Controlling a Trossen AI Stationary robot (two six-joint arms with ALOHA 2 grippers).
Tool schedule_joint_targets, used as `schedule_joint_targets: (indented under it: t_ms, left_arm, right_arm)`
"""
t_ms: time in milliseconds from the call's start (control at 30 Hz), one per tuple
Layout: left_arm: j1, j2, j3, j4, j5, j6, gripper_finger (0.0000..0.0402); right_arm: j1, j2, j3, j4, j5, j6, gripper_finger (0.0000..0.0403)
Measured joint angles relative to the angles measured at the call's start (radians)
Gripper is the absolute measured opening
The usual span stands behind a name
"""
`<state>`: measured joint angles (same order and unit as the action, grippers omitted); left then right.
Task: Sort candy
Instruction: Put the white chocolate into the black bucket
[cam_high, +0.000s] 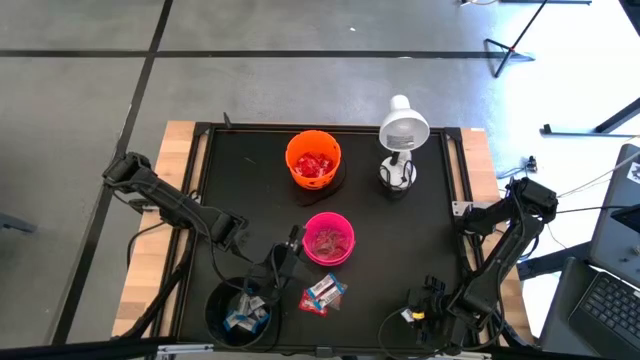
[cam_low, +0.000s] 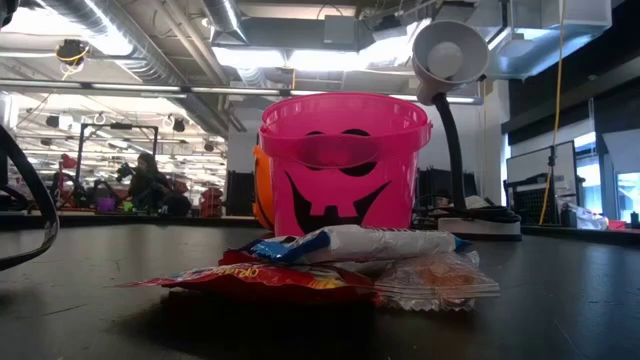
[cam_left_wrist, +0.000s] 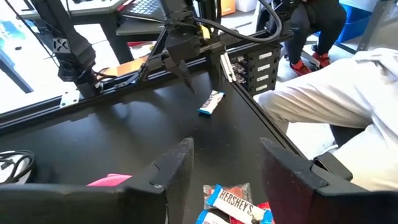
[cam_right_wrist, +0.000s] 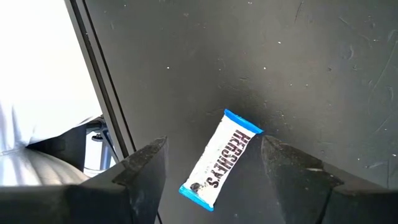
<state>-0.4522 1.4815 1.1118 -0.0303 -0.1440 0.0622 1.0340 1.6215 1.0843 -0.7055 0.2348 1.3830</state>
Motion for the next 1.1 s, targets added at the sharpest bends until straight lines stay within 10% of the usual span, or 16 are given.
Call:
schedule_joint_targets:
  t_ms: [1100]
  left_arm:
    - [-0.002, -0.058, 0.000, -0.002, -0.103, 0.108, 0.0213]
  right_arm:
    - [0.000, 0.000, 0.000, -0.002, -0.056, 0.024, 0.0253]
